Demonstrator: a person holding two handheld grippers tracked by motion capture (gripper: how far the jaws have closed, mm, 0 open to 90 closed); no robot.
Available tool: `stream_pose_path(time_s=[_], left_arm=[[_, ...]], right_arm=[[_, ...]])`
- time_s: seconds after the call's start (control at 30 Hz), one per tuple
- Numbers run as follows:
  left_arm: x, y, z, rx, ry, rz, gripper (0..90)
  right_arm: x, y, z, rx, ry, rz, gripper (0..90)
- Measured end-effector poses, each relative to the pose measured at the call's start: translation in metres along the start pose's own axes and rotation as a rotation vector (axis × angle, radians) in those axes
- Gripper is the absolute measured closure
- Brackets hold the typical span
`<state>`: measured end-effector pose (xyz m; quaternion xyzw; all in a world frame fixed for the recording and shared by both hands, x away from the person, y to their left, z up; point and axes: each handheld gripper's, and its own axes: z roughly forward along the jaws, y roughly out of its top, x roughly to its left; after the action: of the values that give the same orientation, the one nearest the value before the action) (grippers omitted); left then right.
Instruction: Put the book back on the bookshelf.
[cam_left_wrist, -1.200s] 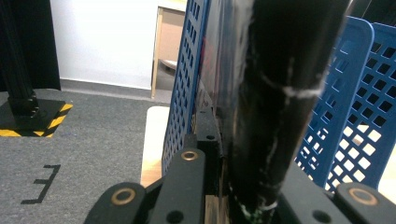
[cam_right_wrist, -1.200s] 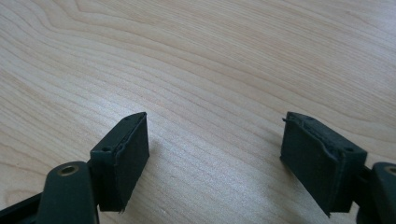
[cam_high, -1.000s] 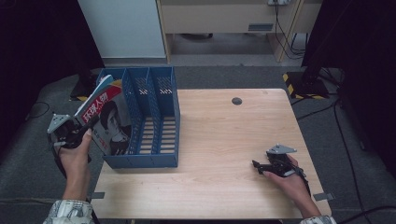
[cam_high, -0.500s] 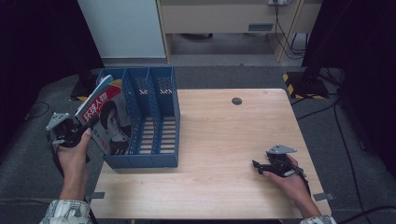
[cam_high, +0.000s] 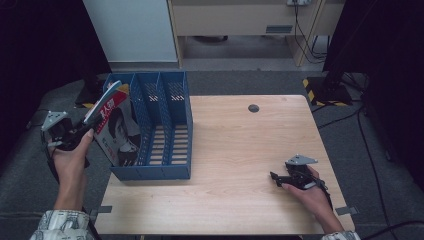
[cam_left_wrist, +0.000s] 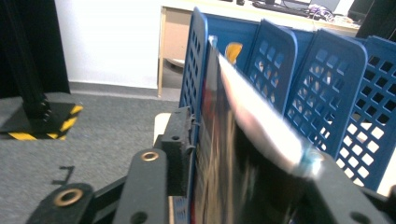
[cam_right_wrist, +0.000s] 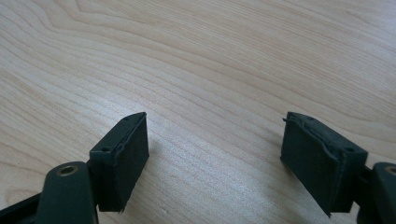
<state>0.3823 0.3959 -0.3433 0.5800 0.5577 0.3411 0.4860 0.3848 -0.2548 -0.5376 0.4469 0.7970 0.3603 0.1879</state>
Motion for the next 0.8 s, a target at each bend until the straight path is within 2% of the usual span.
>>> stream_pose_path(time_s=[0.1,0.2,0.4,0.6,0.7,0.8], left_arm=[[-0.003,0.013,0.000,0.013,0.008,0.032,55.7],[-0.004,0.021,0.003,0.029,0.008,0.034,54.6],[-0.005,0.031,0.015,0.103,0.017,0.049,56.0],[-0.004,0.029,0.025,0.176,0.002,0.029,69.1],[-0.003,0.028,0.026,0.177,-0.011,0.021,82.3],[-0.003,0.029,0.026,0.174,-0.010,0.010,86.1]], right_arm=[[0.000,0.000,0.000,0.000,0.000,0.000,23.2],[0.000,0.000,0.000,0.000,0.001,0.000,23.2],[-0.001,0.000,0.000,-0.001,0.002,-0.001,23.1],[-0.001,0.000,0.000,-0.003,0.004,0.001,23.1],[-0.001,0.000,0.000,-0.002,0.004,0.002,23.0],[-0.001,0.000,0.000,-0.003,0.005,0.001,23.1]])
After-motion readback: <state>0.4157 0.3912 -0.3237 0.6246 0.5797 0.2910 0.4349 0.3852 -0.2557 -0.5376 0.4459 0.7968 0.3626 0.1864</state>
